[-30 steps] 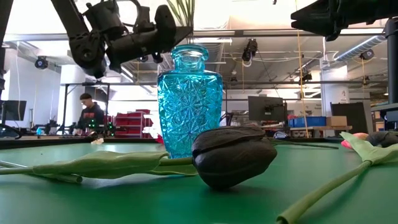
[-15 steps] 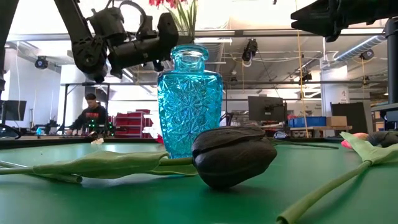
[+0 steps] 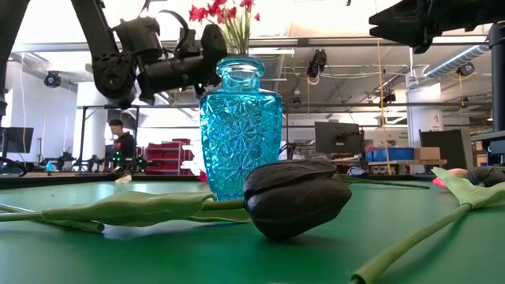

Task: Sort flowers into vase by color
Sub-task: Put the left red flowers into the purple vase

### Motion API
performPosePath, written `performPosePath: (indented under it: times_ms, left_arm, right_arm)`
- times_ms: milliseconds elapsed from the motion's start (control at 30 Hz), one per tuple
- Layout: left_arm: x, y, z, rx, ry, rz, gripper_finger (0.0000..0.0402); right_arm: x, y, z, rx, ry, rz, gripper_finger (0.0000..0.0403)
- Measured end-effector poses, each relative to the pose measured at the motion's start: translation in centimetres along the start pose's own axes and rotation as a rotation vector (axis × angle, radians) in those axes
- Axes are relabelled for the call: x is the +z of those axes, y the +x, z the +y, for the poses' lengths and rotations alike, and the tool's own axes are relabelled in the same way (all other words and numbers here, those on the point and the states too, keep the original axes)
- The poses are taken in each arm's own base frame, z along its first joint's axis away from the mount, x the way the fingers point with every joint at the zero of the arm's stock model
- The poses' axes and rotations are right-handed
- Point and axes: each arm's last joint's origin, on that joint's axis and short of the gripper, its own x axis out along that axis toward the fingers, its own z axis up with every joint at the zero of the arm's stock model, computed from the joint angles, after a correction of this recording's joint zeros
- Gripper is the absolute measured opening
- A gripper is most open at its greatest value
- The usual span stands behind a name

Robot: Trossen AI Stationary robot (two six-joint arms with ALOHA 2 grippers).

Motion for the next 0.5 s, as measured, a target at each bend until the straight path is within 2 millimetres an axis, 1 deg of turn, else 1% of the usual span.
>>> performPosePath:
  times_ms: [133,500]
  left_arm:
    - [-0.3,-0.5,0.1,0.002,0.002,0.019,0.0094]
    - [-1.4,-2.8,0.4,0.014,-0.034,0.106,0.0196]
  right_arm:
    - [0.0,0.0,0.0,0.0,0.001,0.0,0.0199]
    - [0.0,0.0,0.0,0.0,0.0,0.0,0.0199]
